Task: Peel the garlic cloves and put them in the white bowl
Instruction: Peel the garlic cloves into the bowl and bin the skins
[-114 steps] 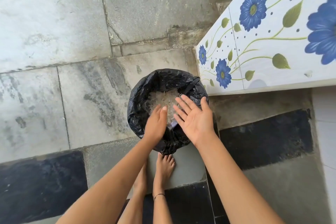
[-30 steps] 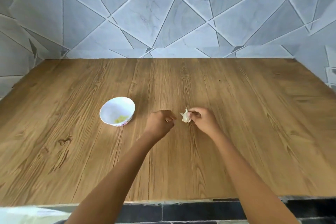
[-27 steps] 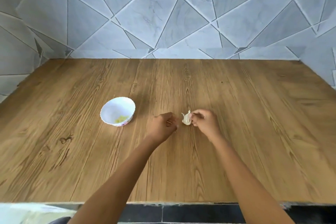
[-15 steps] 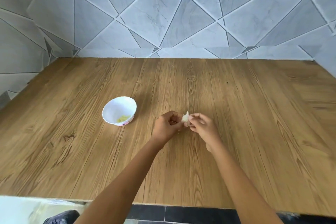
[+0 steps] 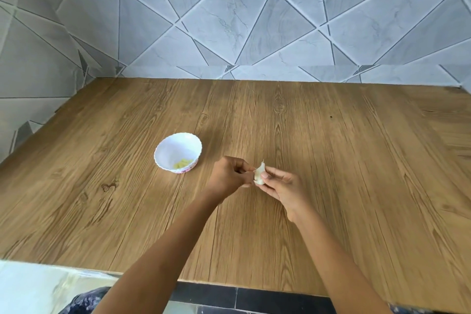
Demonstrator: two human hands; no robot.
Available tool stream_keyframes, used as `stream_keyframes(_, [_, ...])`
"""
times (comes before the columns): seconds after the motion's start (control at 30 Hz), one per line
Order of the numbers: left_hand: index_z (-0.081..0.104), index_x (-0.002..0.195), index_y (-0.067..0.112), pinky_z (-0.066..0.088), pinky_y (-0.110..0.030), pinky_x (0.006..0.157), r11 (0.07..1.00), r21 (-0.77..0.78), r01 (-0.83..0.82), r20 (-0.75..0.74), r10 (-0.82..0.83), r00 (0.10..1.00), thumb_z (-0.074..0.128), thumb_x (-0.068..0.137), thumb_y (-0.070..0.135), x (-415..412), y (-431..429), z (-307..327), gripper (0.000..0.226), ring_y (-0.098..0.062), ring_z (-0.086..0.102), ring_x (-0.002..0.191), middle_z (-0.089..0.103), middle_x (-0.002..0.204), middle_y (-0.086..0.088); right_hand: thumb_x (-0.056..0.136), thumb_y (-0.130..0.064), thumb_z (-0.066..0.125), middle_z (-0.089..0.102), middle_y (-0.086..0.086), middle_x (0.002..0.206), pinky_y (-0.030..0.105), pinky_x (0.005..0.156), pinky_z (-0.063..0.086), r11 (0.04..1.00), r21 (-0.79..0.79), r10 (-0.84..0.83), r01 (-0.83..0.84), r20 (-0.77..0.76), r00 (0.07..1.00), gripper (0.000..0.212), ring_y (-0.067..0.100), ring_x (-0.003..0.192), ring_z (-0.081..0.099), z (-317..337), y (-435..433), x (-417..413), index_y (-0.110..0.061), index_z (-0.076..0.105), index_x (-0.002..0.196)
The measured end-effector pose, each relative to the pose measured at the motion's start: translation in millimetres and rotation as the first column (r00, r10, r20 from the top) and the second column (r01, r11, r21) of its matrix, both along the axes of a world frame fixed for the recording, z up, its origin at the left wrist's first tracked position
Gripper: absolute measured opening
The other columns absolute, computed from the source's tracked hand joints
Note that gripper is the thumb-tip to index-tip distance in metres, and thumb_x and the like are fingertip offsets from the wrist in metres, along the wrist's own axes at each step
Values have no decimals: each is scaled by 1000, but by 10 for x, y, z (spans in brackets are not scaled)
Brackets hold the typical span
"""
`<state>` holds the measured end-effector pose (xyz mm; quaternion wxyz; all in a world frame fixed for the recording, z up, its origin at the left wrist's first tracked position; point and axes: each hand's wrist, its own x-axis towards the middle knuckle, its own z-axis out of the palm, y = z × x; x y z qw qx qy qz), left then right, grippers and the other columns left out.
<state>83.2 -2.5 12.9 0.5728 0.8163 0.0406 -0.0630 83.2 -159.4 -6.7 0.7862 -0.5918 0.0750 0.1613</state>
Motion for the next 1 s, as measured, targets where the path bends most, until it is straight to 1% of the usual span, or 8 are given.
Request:
stream_keyframes(0.13, [71, 86, 0, 57, -24, 67, 1000, -18, -24, 3, 24, 1000, 66, 85, 3, -20, 30, -1, 5, -15, 67, 67, 71, 78, -14, 87, -6, 64, 70, 4, 96, 17, 74, 55, 999, -38, -7, 7, 13, 1000, 31, 15, 94, 68, 17, 54, 14, -2, 61, 118])
stream_keyframes(0.23, [70, 88, 5, 57, -30, 70, 986, -81, -145, -7, 145, 989, 66, 85, 5, -17, 134, 6, 6, -20, 65, 66, 68, 75, -13, 88, -13, 65, 69, -2, 93, 20, 77, 55, 964, -258, -29, 69, 157, 987, 31, 9, 89, 67, -1, 39, 78, -8, 63, 119])
stream_keyframes(0.33, [69, 98, 9, 57, -24, 67, 982, -67, -176, -42, 174, 984, 57, 86, -1, -62, 244, 28, 20, -15, 63, 65, 64, 74, -10, 86, -21, 68, 71, -5, 88, 15, 69, 50, 770, -605, 78, 200, 401, 913, 27, 7, 78, 66, -81, 34, 159, -14, 68, 112])
stream_keyframes(0.43, [68, 90, 4, 54, -20, 62, 983, -51, -177, -53, 174, 983, 58, 86, -3, -181, 296, 64, 13, -12, 61, 61, 62, 73, -11, 84, -27, 69, 70, -1, 90, 24, 65, 48, 574, -764, 258, 295, 511, 820, 30, 14, 77, 63, -212, 118, 191, -15, 68, 112])
stream_keyframes(0.6, [62, 75, 7, 53, -19, 63, 974, 1, -226, -32, 226, 974, 70, 80, 0, -419, 374, 53, 12, -10, 64, 67, 70, 83, -10, 83, -36, 71, 66, 7, 102, 32, 68, 51, 507, -779, 306, 368, 562, 769, 43, 24, 87, 64, -265, 136, 130, -9, 65, 116])
stream_keyframes(0.7, [63, 77, 5, 52, -22, 62, 970, -3, -243, -47, 242, 969, 71, 79, -1, -562, 433, 76, 10, -13, 61, 61, 67, 78, -16, 87, -35, 62, 64, 7, 100, 26, 66, 47, 511, -672, 283, 536, 720, 633, 37, 22, 85, 62, -196, 112, -134, -7, 65, 112])
stream_keyframes(0.83, [67, 79, 7, 54, -21, 62, 987, 43, -156, -86, 159, 983, 72, 80, 1, -765, 495, 114, 7, -11, 63, 57, 65, 64, -6, 90, -28, 54, 64, 1, 95, 28, 67, 53, 628, -687, 394, 366, 686, 612, 27, 18, 84, 63, -264, 254, -626, -11, 67, 105])
stream_keyframes(1.0, [67, 84, -2, 53, -19, 61, 993, 27, -117, -229, 120, 966, 73, 80, 5, -888, 682, 116, 11, -10, 67, 61, 69, 70, -8, 84, -14, 67, 61, 10, 123, 45, 85, 55, 472, -820, 531, 324, 558, 638, 34, 29, 114, 59, -527, 480, -893, -8, 63, 117])
